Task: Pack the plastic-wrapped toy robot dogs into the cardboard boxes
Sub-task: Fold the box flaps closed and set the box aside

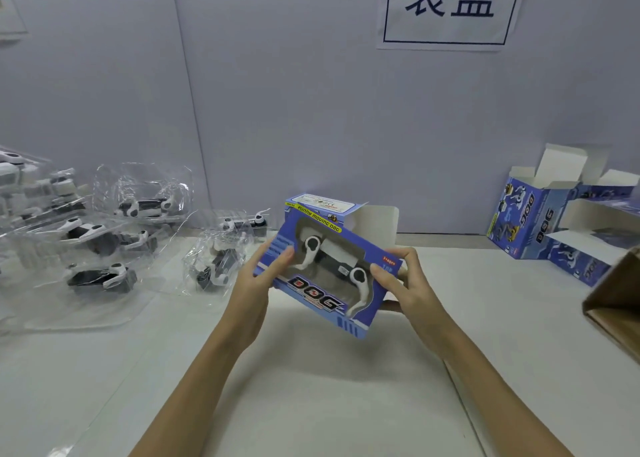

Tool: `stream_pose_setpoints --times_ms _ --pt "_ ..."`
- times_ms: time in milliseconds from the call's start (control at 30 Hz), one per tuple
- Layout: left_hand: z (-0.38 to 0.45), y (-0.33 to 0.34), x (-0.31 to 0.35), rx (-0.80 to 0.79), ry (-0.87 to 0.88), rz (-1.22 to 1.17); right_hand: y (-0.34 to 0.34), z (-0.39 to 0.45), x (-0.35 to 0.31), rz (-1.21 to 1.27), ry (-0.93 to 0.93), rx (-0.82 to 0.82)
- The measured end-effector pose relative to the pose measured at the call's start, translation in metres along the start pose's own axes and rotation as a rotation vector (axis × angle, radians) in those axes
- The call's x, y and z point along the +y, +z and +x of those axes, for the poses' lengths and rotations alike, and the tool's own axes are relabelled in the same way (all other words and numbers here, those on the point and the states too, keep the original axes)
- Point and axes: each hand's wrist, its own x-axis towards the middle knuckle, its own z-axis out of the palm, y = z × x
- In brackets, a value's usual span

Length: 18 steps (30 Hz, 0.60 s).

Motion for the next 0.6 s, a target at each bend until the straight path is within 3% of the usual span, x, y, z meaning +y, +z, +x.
stream_pose_setpoints --times_ms 67,167,233,333,400,500,600 --pt "0.000 0.004 -0.003 0.096 -0.011 -0.067 0.002 -0.001 -0.003 0.034 0.019 0.027" --pt "-0.003 0.018 -0.009 0.097 -0.051 -0.088 0.011 -0.003 0.000 0.110 0.032 0.092" --pt "-0.005 0.020 -0.009 0.112 -0.065 -0.087 0.015 -0.005 0.001 0.135 0.096 -0.005" --pt "-0.003 0.011 -0.008 0.029 -0.066 -0.121 0.011 -0.008 -0.001 -0.069 0.203 -0.203" --pt "-0.003 0.007 -0.007 -0.019 -0.070 -0.123 0.008 -0.007 -0.002 -0.106 0.190 -0.248" --pt "-0.001 0.008 -0.007 0.034 -0.067 -0.079 -0.004 -0.007 -0.016 -0.025 0.083 -0.140" --pt "-0.001 0.004 -0.006 0.119 -0.136 -0.090 -0.025 -0.006 -0.039 0.144 -0.027 0.078"
